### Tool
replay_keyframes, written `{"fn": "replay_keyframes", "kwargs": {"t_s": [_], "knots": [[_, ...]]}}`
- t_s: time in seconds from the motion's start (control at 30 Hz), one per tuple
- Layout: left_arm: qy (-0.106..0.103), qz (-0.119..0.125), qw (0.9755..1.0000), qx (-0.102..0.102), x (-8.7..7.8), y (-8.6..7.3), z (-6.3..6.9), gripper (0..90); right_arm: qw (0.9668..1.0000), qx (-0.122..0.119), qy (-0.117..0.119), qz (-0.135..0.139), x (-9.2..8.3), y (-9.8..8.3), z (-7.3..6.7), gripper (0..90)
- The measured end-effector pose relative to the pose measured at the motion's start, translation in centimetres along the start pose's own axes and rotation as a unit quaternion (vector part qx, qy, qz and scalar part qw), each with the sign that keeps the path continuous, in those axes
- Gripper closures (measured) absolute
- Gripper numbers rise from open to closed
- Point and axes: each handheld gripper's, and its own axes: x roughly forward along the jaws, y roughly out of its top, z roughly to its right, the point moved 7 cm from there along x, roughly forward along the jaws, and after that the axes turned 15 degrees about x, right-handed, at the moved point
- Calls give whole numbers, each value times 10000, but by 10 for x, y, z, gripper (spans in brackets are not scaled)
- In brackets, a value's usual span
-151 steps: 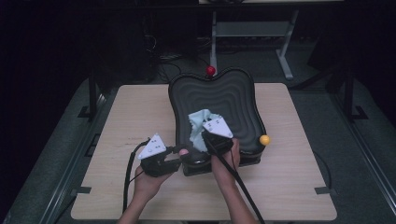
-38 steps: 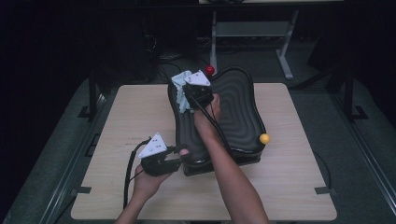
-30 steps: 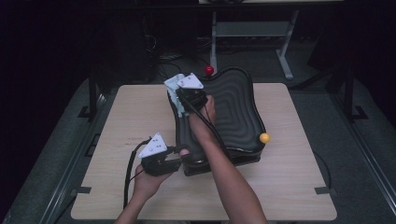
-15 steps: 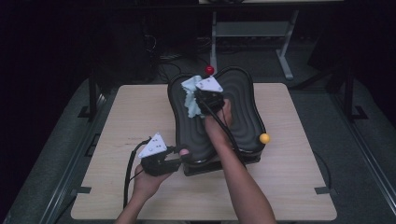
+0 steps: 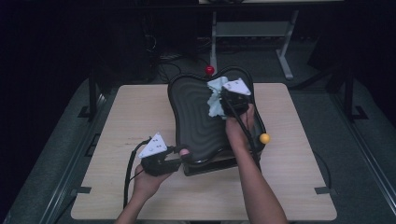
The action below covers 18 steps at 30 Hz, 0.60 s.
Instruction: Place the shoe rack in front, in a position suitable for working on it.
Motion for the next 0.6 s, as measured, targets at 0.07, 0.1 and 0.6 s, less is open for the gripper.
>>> {"fn": "replay_keyframes", "kwargs": {"t_s": [0.07,0.1,0.6], "knots": [[-12,-7,10000,-1,0,0,0,603,9998,198,-8,-16,-1,0,5,795],[-18,-9,10000,-3,0,0,0,603,9999,104,8,-22,-1,-1,0,795],[-30,-24,10000,7,1,0,0,603,10000,-46,75,-23,-1,-3,2,795]]}}
